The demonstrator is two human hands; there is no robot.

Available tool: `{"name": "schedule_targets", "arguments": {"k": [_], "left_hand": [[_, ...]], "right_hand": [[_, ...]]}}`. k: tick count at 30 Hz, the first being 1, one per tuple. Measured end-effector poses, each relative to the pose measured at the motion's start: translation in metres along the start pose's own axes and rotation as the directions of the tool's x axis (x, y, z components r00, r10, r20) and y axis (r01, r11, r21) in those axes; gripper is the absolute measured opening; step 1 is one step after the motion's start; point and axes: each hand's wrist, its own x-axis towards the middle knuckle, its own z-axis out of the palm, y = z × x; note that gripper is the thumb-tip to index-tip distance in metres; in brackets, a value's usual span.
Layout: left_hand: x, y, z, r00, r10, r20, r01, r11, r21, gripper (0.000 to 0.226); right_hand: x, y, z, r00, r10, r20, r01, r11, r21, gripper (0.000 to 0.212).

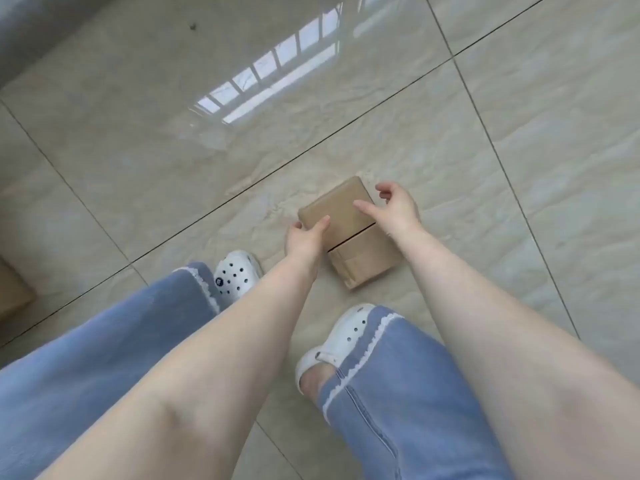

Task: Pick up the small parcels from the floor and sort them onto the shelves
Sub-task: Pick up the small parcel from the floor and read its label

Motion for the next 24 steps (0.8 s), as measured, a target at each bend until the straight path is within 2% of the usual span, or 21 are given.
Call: {"name": "schedule_targets", "arguments": {"k": [3,7,11,14,19,24], "left_hand": [[0.022,-0.002,0.008,1.0,0.025,-0.001,-0.025,0.999,-0.042,0.05],[0.033,-0.003,0.011,1.0,0.01,-0.02,-0.011,0.998,-0.059,0.055],[0.003,0.017,-0.008,0.993,0.088,-0.076,-0.092,0.995,-0.051,0.06],[-0.048,0.039,-0.033,0.984,0.163,-0.071,-0.166,0.985,-0.043,0.065],[-0.162,0.082,-0.07,0.966,0.252,0.054,-0.248,0.967,-0.063,0.058],[-0.289,0.124,-0.091,0.957,0.273,0.102,-0.27,0.962,-0.038,0.073]], "right_hand": [[0.019,0.007,0.009,0.998,0.043,0.041,-0.039,0.996,-0.086,0.075],[0.021,0.008,0.02,0.999,0.014,0.039,-0.01,0.994,-0.107,0.068],[-0.007,-0.014,0.014,0.999,-0.034,-0.027,0.035,0.999,0.029,0.064],[-0.05,-0.042,-0.005,0.997,-0.048,-0.052,0.057,0.98,0.192,0.058],[-0.147,-0.094,-0.057,0.995,0.0,-0.104,0.048,0.885,0.463,0.058],[-0.247,-0.148,-0.139,0.981,-0.002,-0.195,0.105,0.85,0.516,0.061]]}}
